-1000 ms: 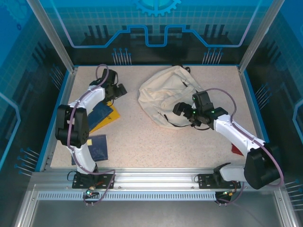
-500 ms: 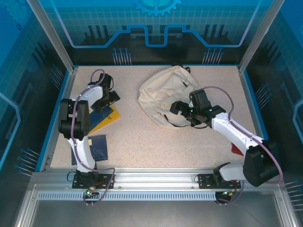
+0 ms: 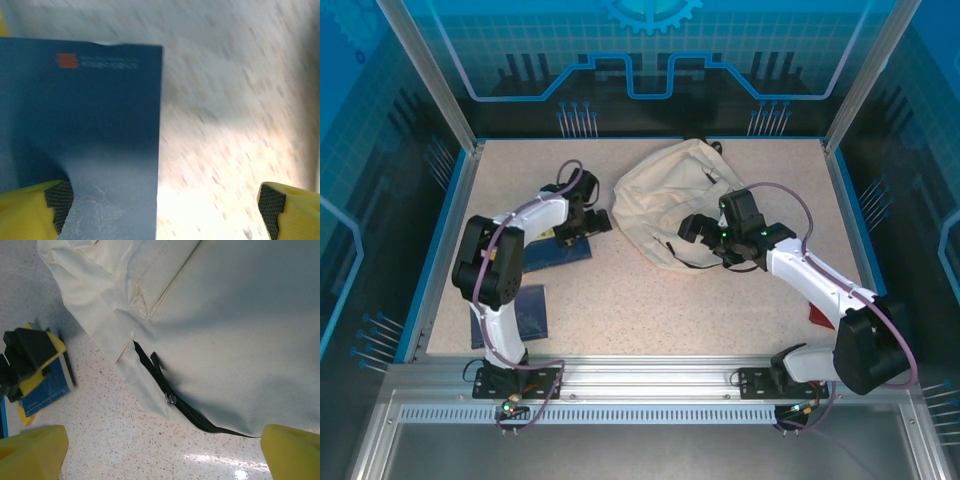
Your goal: Pack books, pencil case, and school supplies into a backpack
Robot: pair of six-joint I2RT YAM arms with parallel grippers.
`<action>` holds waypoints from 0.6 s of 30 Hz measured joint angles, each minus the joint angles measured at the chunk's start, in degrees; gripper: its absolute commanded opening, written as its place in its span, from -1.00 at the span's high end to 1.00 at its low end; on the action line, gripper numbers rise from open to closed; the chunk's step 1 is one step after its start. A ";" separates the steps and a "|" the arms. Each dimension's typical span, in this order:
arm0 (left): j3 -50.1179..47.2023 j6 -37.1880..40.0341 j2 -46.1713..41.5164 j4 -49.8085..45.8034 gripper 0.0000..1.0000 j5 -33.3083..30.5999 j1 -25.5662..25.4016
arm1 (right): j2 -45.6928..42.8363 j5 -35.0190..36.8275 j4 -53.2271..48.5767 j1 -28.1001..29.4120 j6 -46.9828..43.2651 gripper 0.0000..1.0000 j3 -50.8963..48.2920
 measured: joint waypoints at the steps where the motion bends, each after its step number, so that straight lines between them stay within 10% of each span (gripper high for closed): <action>1: -0.98 -0.63 -0.59 -0.09 -0.97 1.42 -1.36 | 0.00 0.00 0.00 0.15 0.02 -0.99 0.00; 8: -2.80 -2.27 -2.40 -1.25 -0.97 7.74 -6.73 | 0.11 0.13 -0.07 1.22 0.15 -0.98 0.07; 18: 0.13 -0.81 -8.66 -1.07 -0.85 6.19 -0.13 | 1.20 0.20 -0.02 2.56 0.15 -0.98 0.98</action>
